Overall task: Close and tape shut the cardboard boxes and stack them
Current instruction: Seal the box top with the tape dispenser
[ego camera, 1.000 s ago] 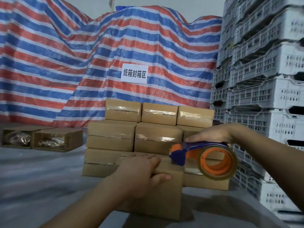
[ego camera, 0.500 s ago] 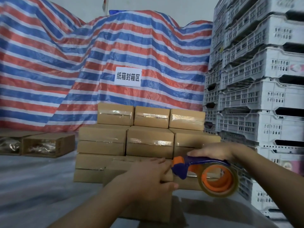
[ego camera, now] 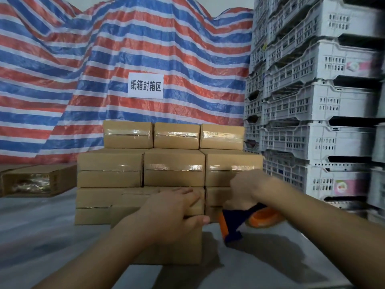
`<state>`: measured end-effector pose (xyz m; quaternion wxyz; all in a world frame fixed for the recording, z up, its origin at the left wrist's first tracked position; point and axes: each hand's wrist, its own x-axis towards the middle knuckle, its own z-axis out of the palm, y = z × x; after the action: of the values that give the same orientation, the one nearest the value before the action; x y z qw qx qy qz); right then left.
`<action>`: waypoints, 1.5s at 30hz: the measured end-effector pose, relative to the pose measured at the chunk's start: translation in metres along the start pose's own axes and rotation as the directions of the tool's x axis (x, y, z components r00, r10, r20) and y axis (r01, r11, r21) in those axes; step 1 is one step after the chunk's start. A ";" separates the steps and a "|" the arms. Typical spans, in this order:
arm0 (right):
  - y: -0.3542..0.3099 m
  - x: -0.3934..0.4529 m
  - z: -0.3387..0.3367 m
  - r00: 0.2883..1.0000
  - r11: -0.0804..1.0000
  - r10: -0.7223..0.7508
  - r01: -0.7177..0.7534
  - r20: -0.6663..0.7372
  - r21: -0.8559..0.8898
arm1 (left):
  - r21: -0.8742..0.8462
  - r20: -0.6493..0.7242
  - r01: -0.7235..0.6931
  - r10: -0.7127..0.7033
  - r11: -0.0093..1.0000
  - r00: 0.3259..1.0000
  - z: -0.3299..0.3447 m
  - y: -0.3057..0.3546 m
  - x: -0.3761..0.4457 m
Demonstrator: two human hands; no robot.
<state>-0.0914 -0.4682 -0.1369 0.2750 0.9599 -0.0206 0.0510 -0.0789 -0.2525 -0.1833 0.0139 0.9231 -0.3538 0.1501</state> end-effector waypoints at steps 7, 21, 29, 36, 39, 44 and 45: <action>-0.021 -0.026 0.084 0.882 0.932 0.309 -0.207 -0.355 0.297 | -0.010 -0.032 0.007 -0.008 1.000 0.999 0.003 0.002 0.002; -0.023 -0.042 0.052 0.781 0.774 0.463 -0.125 -0.420 0.621 | -0.007 -0.051 -0.018 0.018 1.000 0.999 0.004 0.003 0.002; -0.048 0.005 -0.035 0.896 -0.379 0.409 0.336 -0.170 0.862 | -0.039 -0.072 -0.018 0.016 0.999 0.997 0.006 0.002 0.002; -0.102 0.013 -0.016 0.973 -0.418 0.222 0.155 -0.065 0.895 | -0.087 -0.133 -0.001 -0.011 0.996 0.991 0.009 0.002 0.002; -0.107 0.001 -0.001 0.981 -0.528 0.196 0.110 -0.005 0.842 | -0.057 -0.113 0.008 -0.014 0.998 0.994 0.009 0.003 0.003; -0.118 -0.015 0.011 0.983 -0.580 0.163 0.029 0.080 0.814 | -0.143 -0.047 0.003 -0.010 0.990 0.999 0.002 0.003 0.000; -0.117 -0.017 0.013 0.983 -0.586 0.165 0.031 0.082 0.810 | -0.194 -0.041 -0.007 -0.001 0.981 0.999 -0.001 0.002 -0.002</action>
<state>-0.0988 -0.3752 -0.2110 -0.7300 0.6734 -0.0200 0.1146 -0.0821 -0.2526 -0.1829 0.1109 0.9136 -0.3676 0.1340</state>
